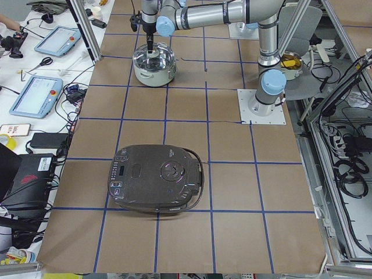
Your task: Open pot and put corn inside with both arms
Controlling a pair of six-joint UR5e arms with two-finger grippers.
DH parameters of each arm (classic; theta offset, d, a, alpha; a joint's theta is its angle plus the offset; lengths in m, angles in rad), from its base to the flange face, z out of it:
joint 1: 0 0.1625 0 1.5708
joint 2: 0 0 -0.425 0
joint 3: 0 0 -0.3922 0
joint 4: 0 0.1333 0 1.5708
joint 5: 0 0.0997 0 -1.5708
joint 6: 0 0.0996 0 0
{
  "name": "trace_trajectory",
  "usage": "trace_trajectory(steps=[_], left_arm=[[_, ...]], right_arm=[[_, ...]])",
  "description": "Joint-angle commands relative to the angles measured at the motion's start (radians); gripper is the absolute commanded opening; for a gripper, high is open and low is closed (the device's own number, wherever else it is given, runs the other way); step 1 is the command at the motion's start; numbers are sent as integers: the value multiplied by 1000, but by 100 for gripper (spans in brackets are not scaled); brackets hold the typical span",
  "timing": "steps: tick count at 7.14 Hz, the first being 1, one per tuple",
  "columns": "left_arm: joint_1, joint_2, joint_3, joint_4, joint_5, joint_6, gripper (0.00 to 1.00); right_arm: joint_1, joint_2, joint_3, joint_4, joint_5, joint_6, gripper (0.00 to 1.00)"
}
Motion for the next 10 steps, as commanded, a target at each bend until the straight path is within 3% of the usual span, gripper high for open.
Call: trace_trajectory(steps=[1, 2, 3, 6, 10], left_arm=[[-5, -24, -10, 32, 1, 9, 97], [-5, -23, -8, 30, 1, 9, 96], [-5, -23, -8, 24, 1, 9, 87], [-11, -32, -10, 30, -10, -2, 75], [-25, -35, -11, 16, -7, 9, 73]], right_arm=[[0, 0, 2, 2, -1, 0, 100], [-2, 0, 3, 4, -2, -2, 100], [-2, 0, 3, 4, -4, -2, 100], [0, 0, 3, 2, -2, -2, 100], [1, 0, 5, 5, -4, 2, 100]])
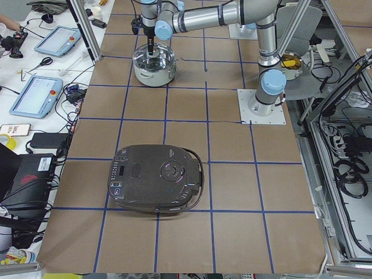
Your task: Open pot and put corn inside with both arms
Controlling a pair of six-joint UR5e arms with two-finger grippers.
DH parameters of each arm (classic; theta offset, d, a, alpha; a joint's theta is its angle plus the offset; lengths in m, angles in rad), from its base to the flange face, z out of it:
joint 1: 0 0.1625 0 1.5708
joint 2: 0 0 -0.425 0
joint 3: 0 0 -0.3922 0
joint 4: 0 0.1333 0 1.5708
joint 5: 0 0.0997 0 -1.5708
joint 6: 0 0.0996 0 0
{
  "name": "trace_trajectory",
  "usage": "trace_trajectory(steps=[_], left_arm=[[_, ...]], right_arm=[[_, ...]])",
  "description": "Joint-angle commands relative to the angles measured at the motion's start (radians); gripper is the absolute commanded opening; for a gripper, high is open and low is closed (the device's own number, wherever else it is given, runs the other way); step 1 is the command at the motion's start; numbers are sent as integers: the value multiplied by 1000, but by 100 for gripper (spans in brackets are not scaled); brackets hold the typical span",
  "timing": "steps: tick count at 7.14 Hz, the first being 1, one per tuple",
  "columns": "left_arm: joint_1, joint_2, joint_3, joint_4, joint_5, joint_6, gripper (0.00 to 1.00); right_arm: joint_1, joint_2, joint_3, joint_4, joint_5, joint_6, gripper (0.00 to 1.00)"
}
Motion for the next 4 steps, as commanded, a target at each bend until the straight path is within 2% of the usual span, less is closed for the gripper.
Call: trace_trajectory(steps=[1, 3, 4], left_arm=[[1, -1, -2, -4, 4, 3, 69], [-1, 2, -9, -4, 6, 3, 58], [-1, 7, -9, -8, 10, 3, 43]], right_arm=[[0, 1, 4, 4, -3, 0, 100], [-2, 5, 4, 6, -5, -3, 100], [-9, 11, 4, 1, -3, -4, 100]])
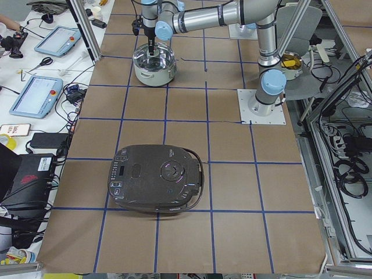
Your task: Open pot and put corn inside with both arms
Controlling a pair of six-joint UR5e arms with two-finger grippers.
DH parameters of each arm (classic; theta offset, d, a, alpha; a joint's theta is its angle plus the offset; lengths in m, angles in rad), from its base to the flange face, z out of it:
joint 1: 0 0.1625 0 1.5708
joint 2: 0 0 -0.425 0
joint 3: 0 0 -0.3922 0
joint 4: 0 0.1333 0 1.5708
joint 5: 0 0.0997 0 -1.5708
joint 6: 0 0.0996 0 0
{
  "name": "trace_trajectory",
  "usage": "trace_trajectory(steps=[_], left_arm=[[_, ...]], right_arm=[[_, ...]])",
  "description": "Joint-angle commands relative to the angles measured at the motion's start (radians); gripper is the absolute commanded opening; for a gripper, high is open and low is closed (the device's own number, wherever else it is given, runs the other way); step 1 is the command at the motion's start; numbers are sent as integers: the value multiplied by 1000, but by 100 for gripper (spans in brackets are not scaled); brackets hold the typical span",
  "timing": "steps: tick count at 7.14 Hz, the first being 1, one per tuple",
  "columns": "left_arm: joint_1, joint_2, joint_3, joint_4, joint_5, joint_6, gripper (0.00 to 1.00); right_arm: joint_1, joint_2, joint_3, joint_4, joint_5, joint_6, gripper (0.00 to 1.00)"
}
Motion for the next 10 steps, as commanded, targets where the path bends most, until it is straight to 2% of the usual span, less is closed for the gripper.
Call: trace_trajectory(steps=[1, 2, 4, 5, 7, 8, 9, 10], left_arm=[[0, 8, 0, -21, 3, 0, 40], [0, 12, 1, -34, 3, 0, 21], [0, 37, 14, -48, 3, 0, 19], [11, 50, 46, -97, -2, 0, 21], [40, 51, 182, -272, 7, 47, 21], [97, 54, 182, -284, 71, 148, 20], [171, 54, 169, -282, 64, 167, 20], [225, 54, 147, -269, 64, 220, 19]], right_arm=[[-40, 28, -1, -5, 4, -10, 100], [-67, 31, -3, -1, 8, -13, 100], [-68, 31, -3, -1, 13, -10, 100], [-68, 31, -4, -1, 13, -11, 100], [-97, 64, 0, -25, 7, -27, 100], [-128, 91, 3, -36, 10, -36, 100], [-150, 103, 29, -38, 10, -68, 100], [-153, 123, 88, -120, 7, -76, 100]])
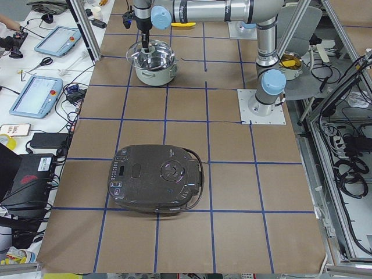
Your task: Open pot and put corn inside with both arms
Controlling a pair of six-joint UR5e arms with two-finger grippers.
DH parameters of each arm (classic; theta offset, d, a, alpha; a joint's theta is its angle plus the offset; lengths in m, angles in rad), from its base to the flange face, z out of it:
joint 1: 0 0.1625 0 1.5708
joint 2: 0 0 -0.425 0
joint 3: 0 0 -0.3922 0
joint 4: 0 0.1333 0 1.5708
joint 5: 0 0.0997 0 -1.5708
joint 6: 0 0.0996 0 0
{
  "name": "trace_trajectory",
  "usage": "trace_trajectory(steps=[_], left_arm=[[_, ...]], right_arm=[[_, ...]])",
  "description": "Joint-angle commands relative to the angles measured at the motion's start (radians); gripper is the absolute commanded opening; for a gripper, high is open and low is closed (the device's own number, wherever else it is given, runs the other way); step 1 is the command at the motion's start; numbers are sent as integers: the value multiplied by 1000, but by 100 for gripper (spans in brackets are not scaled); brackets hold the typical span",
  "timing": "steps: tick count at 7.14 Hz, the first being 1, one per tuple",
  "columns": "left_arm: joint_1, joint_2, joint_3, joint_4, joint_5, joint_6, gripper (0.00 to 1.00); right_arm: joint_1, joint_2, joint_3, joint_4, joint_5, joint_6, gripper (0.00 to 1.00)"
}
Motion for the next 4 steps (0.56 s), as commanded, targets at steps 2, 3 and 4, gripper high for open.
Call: trace_trajectory(steps=[2, 3, 4], left_arm=[[236, 5, -135, 96, -1, 237, 14], [311, 5, -217, 211, -30, 319, 13], [367, 1, -306, 330, -50, 393, 13]], right_arm=[[-49, 77, 242, -360, 6, -68, 100], [-57, 112, 342, -534, 0, -123, 100], [-75, 129, 435, -670, 3, -148, 100]])
